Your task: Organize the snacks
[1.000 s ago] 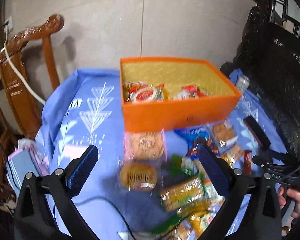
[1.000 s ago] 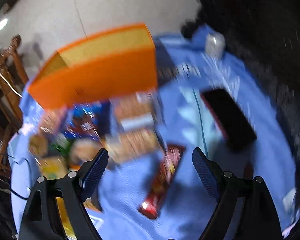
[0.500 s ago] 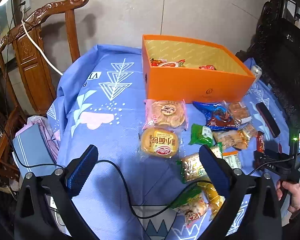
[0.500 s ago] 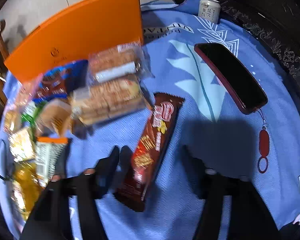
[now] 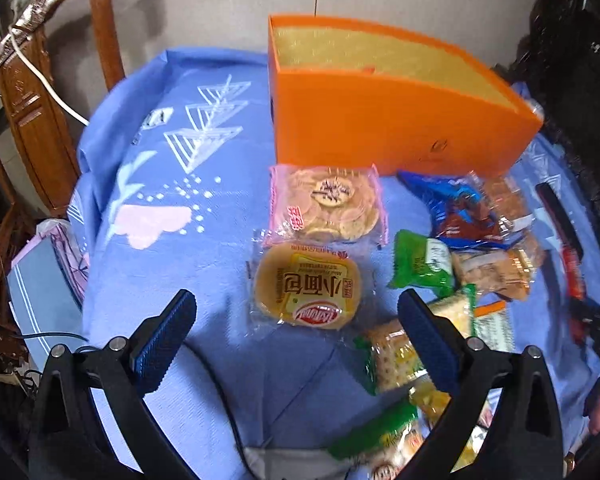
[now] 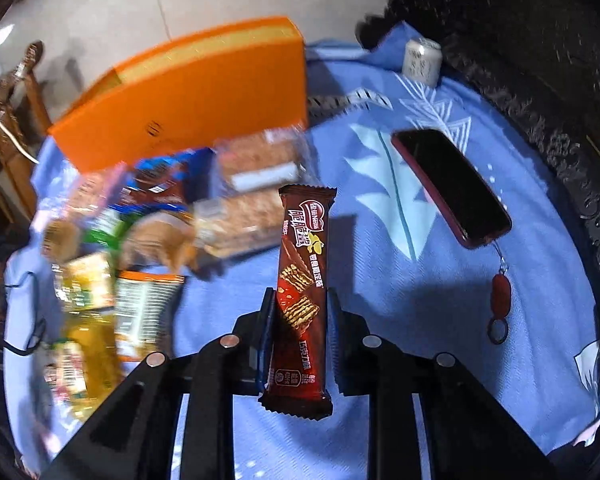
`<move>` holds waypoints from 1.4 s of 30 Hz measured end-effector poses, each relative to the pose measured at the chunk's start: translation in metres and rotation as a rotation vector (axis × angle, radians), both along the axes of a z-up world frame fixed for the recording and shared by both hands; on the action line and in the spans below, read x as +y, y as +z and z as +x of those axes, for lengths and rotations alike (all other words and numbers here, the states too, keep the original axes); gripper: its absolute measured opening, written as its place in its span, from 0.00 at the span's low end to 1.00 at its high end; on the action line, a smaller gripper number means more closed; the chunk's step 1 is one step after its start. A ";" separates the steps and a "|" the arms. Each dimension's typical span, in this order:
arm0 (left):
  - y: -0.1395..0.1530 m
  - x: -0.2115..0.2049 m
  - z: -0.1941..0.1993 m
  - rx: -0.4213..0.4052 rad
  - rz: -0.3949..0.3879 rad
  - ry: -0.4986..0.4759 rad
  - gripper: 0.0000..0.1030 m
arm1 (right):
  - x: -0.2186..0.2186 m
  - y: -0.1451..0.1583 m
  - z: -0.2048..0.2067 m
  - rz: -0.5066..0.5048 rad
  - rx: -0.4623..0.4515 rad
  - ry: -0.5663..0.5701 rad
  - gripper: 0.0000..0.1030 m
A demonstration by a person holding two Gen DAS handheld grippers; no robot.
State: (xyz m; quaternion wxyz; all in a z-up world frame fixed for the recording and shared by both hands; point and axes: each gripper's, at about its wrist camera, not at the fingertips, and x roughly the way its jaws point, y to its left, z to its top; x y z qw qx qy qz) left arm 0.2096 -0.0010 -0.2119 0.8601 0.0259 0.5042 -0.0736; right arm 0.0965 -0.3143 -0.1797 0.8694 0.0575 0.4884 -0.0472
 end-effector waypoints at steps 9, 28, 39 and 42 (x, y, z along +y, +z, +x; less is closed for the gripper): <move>-0.043 -0.014 0.026 0.067 0.053 -0.018 0.96 | 0.014 0.029 -0.004 0.013 -0.053 0.043 0.24; -0.044 -0.003 0.025 0.030 -0.022 -0.024 0.71 | 0.014 0.032 0.000 0.026 -0.058 0.041 0.24; -0.021 0.009 0.002 -0.003 -0.050 0.002 0.70 | 0.017 0.041 -0.001 0.031 -0.084 0.053 0.24; -0.004 0.013 -0.003 -0.035 -0.055 0.015 0.70 | 0.020 0.046 -0.001 0.038 -0.099 0.060 0.24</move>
